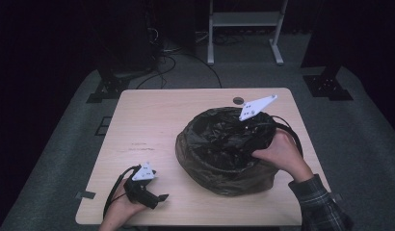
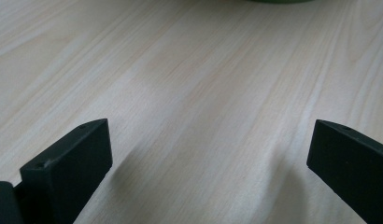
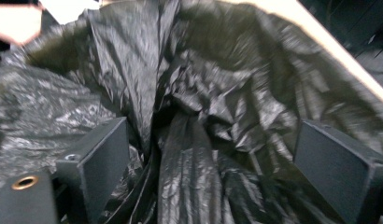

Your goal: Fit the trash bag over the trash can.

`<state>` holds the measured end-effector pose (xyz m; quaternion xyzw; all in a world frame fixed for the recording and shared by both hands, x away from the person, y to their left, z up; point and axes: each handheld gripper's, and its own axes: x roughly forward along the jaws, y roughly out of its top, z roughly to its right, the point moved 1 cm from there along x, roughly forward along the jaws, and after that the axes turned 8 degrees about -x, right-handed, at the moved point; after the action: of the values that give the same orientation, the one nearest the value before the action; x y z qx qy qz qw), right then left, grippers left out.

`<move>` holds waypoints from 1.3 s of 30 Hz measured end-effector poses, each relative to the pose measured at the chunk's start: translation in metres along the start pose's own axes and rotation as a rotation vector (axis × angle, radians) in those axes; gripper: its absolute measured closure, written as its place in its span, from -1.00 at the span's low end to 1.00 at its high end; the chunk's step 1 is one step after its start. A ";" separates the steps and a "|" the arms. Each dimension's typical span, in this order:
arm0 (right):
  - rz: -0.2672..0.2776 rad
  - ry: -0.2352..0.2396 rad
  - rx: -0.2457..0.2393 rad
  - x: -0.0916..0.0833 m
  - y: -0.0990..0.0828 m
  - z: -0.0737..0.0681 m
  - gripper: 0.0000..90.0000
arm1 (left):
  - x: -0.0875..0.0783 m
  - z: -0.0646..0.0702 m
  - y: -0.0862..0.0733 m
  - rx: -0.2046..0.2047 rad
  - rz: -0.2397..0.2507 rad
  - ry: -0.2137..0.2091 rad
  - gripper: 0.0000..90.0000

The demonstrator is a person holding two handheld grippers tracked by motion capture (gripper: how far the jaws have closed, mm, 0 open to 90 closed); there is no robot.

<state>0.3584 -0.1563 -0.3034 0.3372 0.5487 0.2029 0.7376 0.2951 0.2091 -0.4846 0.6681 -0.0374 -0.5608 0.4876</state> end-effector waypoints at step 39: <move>-0.050 0.035 -0.002 0.018 0.044 0.004 -0.78 | 0.004 -0.003 -0.004 0.021 0.014 0.002 -1.00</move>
<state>0.3708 -0.1149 -0.2834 0.3193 0.5695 0.1907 0.7331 0.2964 0.2106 -0.4907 0.6736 -0.0476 -0.5562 0.4844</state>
